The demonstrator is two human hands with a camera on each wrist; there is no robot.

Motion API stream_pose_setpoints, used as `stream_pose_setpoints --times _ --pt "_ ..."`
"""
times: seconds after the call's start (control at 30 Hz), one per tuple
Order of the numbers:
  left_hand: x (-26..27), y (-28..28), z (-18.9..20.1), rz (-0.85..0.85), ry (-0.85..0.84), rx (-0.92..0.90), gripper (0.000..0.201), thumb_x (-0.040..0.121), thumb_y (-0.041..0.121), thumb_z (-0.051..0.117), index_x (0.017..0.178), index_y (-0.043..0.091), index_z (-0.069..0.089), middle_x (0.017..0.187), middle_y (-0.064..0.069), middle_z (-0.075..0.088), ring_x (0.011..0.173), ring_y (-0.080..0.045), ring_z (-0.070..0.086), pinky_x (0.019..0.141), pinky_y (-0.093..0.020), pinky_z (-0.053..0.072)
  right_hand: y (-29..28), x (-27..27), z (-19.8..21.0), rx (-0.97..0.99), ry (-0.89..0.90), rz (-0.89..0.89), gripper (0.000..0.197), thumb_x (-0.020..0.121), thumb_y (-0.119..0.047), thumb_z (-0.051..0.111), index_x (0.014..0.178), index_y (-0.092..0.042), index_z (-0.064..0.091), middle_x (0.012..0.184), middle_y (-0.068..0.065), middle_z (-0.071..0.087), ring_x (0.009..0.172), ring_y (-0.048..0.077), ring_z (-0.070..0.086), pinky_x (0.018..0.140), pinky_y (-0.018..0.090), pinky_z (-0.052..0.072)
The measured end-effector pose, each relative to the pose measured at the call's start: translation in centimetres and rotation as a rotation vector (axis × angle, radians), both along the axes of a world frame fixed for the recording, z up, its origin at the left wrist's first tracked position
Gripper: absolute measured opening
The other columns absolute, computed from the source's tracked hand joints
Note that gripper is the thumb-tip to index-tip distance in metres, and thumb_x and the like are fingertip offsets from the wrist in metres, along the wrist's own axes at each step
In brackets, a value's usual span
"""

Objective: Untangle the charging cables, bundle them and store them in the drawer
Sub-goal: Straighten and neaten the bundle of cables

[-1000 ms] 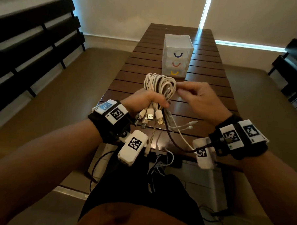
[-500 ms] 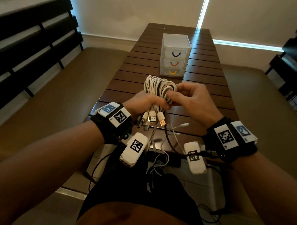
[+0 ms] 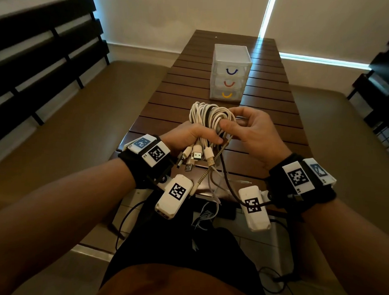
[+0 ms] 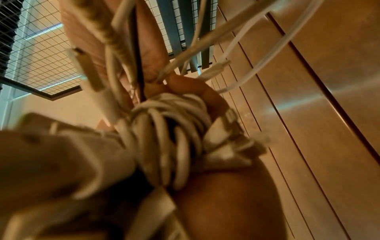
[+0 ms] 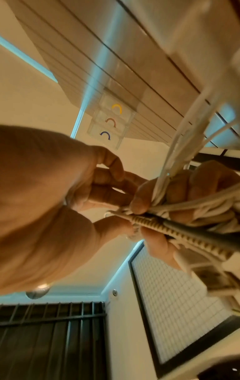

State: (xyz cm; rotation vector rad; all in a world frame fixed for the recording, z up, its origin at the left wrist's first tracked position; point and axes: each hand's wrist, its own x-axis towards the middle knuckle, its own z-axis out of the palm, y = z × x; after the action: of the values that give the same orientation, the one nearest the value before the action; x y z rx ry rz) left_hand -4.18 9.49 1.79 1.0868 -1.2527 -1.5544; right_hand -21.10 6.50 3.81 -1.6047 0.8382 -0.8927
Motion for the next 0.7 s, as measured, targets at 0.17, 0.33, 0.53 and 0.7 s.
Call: stream_pose_setpoints --times 0.17,0.33,0.53,0.7 --pt "0.0 0.2 -0.5 0.023 0.113 0.064 0.025 0.075 0.016 0.069 0.1 0.013 0.073 0.101 -0.018 0.064 0.094 -0.035 0.053 0.091 -0.045 0.042 0.0 0.1 -0.1 0.117 -0.081 0.037 0.017 0.086 -0.006 0.065 0.102 -0.012 0.063 0.089 0.002 0.073 0.082 0.018 0.07 0.079 0.034 0.057" --pt "-0.7 0.8 -0.4 0.064 0.163 0.042 0.034 0.086 0.026 0.056 0.115 0.009 0.063 0.105 -0.017 0.068 0.096 -0.03 0.063 0.089 -0.041 0.05 0.4 0.4 -0.4 0.12 -0.08 0.004 0.006 0.09 -0.009 0.061 0.091 -0.007 0.066 0.08 0.005 0.068 0.069 0.012 0.065 0.066 0.026 0.054" --pt "-1.1 1.2 -1.2 0.073 0.148 0.094 0.057 0.091 0.043 0.053 0.121 -0.006 0.054 0.098 -0.024 0.061 0.087 -0.037 0.058 0.083 -0.046 0.048 0.6 -0.3 -0.4 -0.104 0.105 0.03 0.029 0.098 -0.024 0.052 0.095 -0.001 0.07 0.084 0.008 0.072 0.072 0.011 0.068 0.067 0.019 0.054" --pt "-1.1 1.0 -0.4 0.005 0.261 0.144 0.029 0.088 0.025 0.054 0.109 0.005 0.057 0.07 -0.003 0.064 0.059 -0.014 0.063 0.06 -0.027 0.054 0.4 -0.1 1.4 -0.219 0.114 -0.069 0.049 0.104 -0.036 0.027 0.088 -0.016 0.068 0.08 -0.01 0.07 0.079 -0.005 0.064 0.066 0.007 0.045"
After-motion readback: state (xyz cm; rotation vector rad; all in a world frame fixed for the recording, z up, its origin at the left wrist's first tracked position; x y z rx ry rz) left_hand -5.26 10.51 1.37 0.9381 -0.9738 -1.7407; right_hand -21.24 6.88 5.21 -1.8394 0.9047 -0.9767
